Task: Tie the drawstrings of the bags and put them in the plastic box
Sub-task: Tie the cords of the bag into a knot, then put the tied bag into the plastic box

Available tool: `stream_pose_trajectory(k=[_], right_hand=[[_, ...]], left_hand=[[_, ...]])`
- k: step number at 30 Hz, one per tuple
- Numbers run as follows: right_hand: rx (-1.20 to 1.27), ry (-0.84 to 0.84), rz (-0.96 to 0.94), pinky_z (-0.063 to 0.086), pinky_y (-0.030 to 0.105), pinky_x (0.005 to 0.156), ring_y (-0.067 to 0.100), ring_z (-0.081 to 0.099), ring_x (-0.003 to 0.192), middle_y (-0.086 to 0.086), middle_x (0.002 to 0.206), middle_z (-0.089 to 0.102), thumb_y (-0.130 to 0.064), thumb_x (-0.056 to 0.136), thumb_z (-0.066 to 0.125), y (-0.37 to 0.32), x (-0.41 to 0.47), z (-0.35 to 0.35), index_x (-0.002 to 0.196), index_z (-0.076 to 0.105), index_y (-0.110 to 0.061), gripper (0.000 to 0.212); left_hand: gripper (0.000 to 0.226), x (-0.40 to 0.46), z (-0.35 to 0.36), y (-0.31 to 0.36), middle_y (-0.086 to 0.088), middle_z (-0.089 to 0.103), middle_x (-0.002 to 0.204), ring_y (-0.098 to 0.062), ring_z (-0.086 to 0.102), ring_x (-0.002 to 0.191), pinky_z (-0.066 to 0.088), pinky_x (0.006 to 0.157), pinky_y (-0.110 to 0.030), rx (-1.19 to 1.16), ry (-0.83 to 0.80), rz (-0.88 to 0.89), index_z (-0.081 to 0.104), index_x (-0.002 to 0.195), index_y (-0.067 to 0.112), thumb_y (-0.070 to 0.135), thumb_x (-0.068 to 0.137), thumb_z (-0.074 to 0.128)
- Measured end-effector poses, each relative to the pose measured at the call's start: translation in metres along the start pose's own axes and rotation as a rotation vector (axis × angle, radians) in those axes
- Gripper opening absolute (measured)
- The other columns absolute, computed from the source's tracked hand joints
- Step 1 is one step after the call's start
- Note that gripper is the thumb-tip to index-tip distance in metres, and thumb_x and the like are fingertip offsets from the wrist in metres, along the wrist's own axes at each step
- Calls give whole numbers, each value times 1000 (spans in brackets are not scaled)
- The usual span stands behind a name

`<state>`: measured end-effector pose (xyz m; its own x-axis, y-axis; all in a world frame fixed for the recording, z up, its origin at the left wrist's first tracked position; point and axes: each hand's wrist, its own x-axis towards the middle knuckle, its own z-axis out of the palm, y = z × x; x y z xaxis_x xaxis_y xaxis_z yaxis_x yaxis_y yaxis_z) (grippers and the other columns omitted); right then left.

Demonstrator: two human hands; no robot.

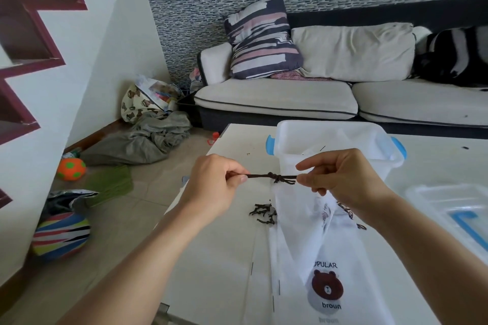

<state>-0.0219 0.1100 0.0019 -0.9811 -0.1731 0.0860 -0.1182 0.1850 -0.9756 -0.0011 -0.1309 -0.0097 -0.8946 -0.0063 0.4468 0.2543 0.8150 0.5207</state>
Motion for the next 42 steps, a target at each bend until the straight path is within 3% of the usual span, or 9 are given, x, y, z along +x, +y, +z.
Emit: stream_pose_trajectory(k=[5,8,12,18,25,30,36,39,42], right_hand=[[240,18,67,53,19,61,14,57,62,9,70,64,3,83,75,10,2,9,90,76,-6,12],[466,-4,142,56,20,68,13,63,74,6,83,68,1,89,68,13,6,27,93,74,-2,8],[547,-81,132,56,23,67,14,63,72,7,88,65,-11,94,66,4,9,42,101,73,-4,12],[-844,225,-108,50,40,93,30,60,115,1,154,33,-33,96,62,33,50,-5,149,42,-22,58],[-1050,167,22,33,40,105,32,56,110,12,133,53,-34,102,51,49,68,3,138,53,-12,42],[-703,25,-5,46,31,94,26,61,107,4,136,59,-15,96,59,36,69,19,130,62,-20,34],[270,-373,191,56,45,91,26,48,131,-8,148,39,-33,61,82,-13,50,31,146,39,-50,96],[-185,-316,-182,26,47,119,12,8,153,-22,164,6,-54,47,92,-32,48,44,149,19,-61,125],[-800,-116,-551,34,42,113,25,25,149,-8,166,17,-41,65,90,-34,61,63,154,26,-43,110]], left_hand=[[9,-8,9,5,4,74,91,-12,72,84,61,82,-44,-544,-261,-320,72,102,29,28,93,70],[53,-13,14,25,3,69,115,-17,72,101,62,81,-40,-786,-446,-532,58,123,33,65,81,69],[51,-11,31,28,-1,70,110,-12,73,79,58,62,-29,-572,-242,-439,60,120,32,8,80,77],[45,3,27,8,5,71,102,-11,68,80,45,61,-24,-621,17,-597,54,121,32,15,84,72],[10,21,26,-12,-2,75,101,-18,69,91,52,72,-28,-1023,95,-795,75,96,15,14,88,68],[18,26,19,-13,2,78,91,-7,74,74,56,57,-20,-1341,125,-789,70,110,13,7,96,59],[21,33,22,-11,-7,75,111,-13,74,91,62,71,-26,-1541,305,-760,69,115,9,5,98,58],[24,35,26,-10,-6,75,111,-11,74,83,62,71,-24,-1515,471,-857,69,115,9,0,95,58],[20,38,20,3,-2,74,99,-4,70,61,54,51,-16,-1558,466,-841,68,105,12,-1,97,54]])
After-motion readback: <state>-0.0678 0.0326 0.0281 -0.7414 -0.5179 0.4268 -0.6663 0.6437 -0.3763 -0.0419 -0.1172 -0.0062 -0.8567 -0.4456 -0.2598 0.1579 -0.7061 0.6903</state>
